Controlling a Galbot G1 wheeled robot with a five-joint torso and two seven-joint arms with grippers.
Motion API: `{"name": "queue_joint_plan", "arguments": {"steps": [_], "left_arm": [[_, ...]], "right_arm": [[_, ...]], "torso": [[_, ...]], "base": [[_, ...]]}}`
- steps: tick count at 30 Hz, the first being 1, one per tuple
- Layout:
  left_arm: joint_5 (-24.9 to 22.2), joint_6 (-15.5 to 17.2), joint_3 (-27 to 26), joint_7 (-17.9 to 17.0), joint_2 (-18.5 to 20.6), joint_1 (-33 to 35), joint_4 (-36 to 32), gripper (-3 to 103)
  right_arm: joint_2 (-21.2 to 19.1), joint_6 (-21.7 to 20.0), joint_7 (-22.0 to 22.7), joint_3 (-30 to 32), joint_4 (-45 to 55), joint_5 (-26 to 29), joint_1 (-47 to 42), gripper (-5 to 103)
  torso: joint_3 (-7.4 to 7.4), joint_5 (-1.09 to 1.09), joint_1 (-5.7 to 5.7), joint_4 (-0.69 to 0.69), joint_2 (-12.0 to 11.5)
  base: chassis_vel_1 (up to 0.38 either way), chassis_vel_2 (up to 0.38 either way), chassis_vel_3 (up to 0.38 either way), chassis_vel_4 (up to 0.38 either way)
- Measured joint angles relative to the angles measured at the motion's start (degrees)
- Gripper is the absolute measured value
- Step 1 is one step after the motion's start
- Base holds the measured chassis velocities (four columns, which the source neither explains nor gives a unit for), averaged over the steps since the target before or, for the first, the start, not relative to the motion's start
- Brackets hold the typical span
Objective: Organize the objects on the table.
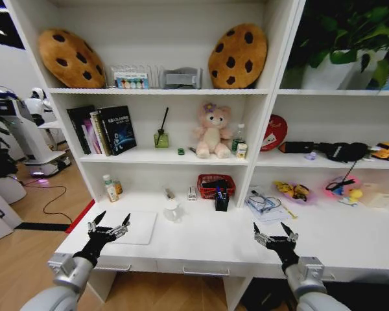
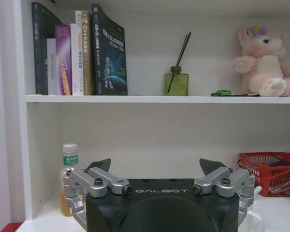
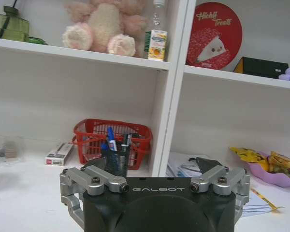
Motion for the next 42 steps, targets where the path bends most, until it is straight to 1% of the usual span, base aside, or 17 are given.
{"name": "queue_joint_plan", "arguments": {"steps": [3, 5, 7, 8, 11, 12, 14, 17, 18, 19, 21, 24, 32, 39, 40, 42], "left_arm": [[0.00, 0.00, 0.00, 0.00, 0.00, 0.00, 0.00, 100], [0.00, 0.00, 0.00, 0.00, 0.00, 0.00, 0.00, 100], [0.00, 0.00, 0.00, 0.00, 0.00, 0.00, 0.01, 100], [0.00, 0.00, 0.00, 0.00, 0.00, 0.00, 0.00, 100], [0.00, 0.00, 0.00, 0.00, 0.00, 0.00, 0.01, 100], [0.00, 0.00, 0.00, 0.00, 0.00, 0.00, 0.01, 100], [0.00, 0.00, 0.00, -0.01, 0.00, 0.00, 0.00, 100], [0.00, 0.00, -0.01, -0.01, 0.00, 0.00, 0.01, 100], [0.00, 0.00, -0.01, -0.01, 0.00, 0.00, 0.01, 100], [0.00, 0.00, -0.01, -0.01, 0.00, 0.00, 0.00, 100], [0.01, 0.00, -0.01, -0.01, 0.00, 0.00, 0.01, 100], [0.00, 0.00, -0.01, 0.00, 0.00, 0.00, 0.00, 100], [0.00, 0.00, 0.00, 0.00, -0.01, 0.00, 0.00, 100], [0.00, 0.00, 0.00, 0.00, 0.00, 0.00, 0.00, 100], [0.00, 0.00, 0.00, 0.00, 0.00, 0.00, 0.00, 100], [0.00, 0.00, 0.00, 0.00, 0.00, 0.00, 0.00, 100]], "right_arm": [[0.06, 0.02, -0.24, -0.09, 0.00, -0.14, 0.01, 100], [0.20, 0.03, -0.29, -0.11, 0.10, -0.25, -0.12, 100], [0.27, 0.04, -0.32, -0.12, 0.17, -0.31, -0.17, 100], [0.31, 0.07, -0.37, -0.13, 0.22, -0.37, -0.28, 100], [0.45, 0.28, -0.40, -0.14, 0.37, -0.42, -0.43, 100], [0.49, 0.79, -0.40, -0.16, 0.36, -0.39, -0.48, 100], [0.49, 1.22, -0.37, -0.20, 0.32, -0.38, -0.49, 100], [0.73, 3.02, 1.11, -0.61, -0.25, 0.35, -0.66, 100], [0.73, 3.02, 1.11, -0.61, -0.25, 0.35, -0.66, 100], [0.94, 3.44, 1.41, -0.60, -0.35, 0.42, -1.00, 100], [1.37, 3.35, 1.86, -0.52, -0.29, 0.54, -1.48, 100], [1.68, 2.99, 2.05, -0.51, 0.13, 0.84, -1.79, 100], [1.73, 2.42, 1.87, -0.56, 0.47, 0.63, -1.83, 100], [1.88, 2.20, 1.47, -0.53, 0.62, 0.04, -2.27, 100], [1.96, 2.21, 1.33, -0.53, 0.66, -0.11, -2.36, 100], [2.08, 2.23, 1.18, -0.54, 0.84, -0.36, -2.65, 100]], "torso": [[0.02, 0.00, 0.03, 0.02, -0.02], [-0.01, -0.03, -0.01, -0.02, 0.01], [0.00, -0.03, 0.00, 0.00, 0.00], [0.01, 0.01, 0.02, 0.01, -0.01], [0.00, -0.03, 0.01, 0.00, 0.00], [0.00, 0.00, 0.01, -0.01, -0.01], [0.00, 0.00, 0.00, -0.01, 0.00], [0.00, -0.04, 0.01, 0.01, 0.00], [0.00, -0.04, 0.01, 0.01, 0.00], [0.00, -0.04, 0.01, -0.02, 0.00], [0.00, -0.02, 0.01, 0.01, 0.00], [0.01, 0.02, 0.01, 0.00, -0.01], [0.01, 0.00, 0.03, 0.00, -0.01], [0.01, -0.02, 0.02, 0.00, -0.01], [0.00, -0.04, 0.01, 0.01, 0.00], [0.01, 0.00, 0.01, 0.01, -0.01]], "base": [[0.234, 0.231, -0.224, -0.240], [0.219, 0.231, -0.242, -0.229], [0.227, 0.232, -0.254, -0.224], [0.270, 0.229, -0.254, -0.182], [0.219, 0.234, -0.228, -0.234], [0.224, 0.222, -0.237, -0.246], [0.198, 0.240, -0.237, -0.246], [0.191, 0.182, -0.185, -0.167], [0.188, 0.141, -0.139, -0.143], [0.121, 0.141, -0.035, -0.115], [0.056, 0.017, -0.026, -0.031], [-0.001, 0.001, 0.006, 0.003], [0.002, -0.091, -0.015, 0.076], [0.176, -0.149, -0.180, 0.168], [0.226, -0.204, -0.230, 0.203], [0.242, -0.216, -0.239, 0.217]]}}
